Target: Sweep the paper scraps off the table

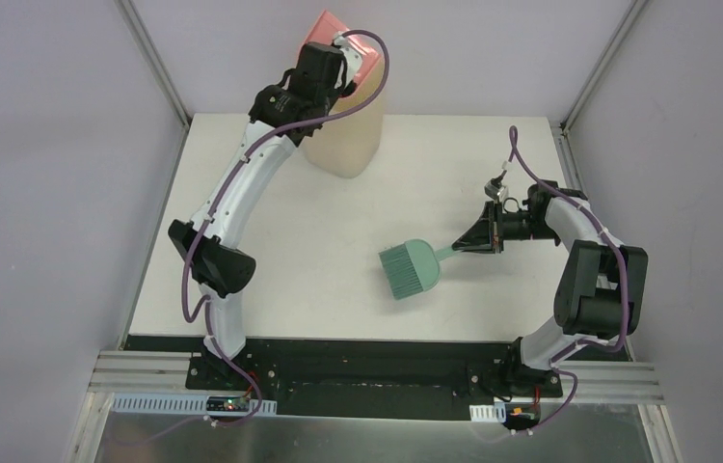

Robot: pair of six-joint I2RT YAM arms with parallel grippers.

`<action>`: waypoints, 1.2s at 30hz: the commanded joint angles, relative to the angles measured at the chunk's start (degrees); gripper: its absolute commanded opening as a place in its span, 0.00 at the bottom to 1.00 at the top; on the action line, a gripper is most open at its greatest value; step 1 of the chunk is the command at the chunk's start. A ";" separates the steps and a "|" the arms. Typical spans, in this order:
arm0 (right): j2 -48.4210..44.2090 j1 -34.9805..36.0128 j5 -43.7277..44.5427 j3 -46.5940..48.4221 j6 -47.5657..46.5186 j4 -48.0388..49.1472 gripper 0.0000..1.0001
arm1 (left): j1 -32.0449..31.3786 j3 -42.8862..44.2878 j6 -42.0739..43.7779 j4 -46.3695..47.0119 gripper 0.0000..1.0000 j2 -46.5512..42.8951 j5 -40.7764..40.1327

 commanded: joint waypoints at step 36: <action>-1.49 0.02 -1.67 4.23 -9.64 -7.90 0.00 | 7.34 -31.43 79.65 82.97 0.17 0.88 -12.50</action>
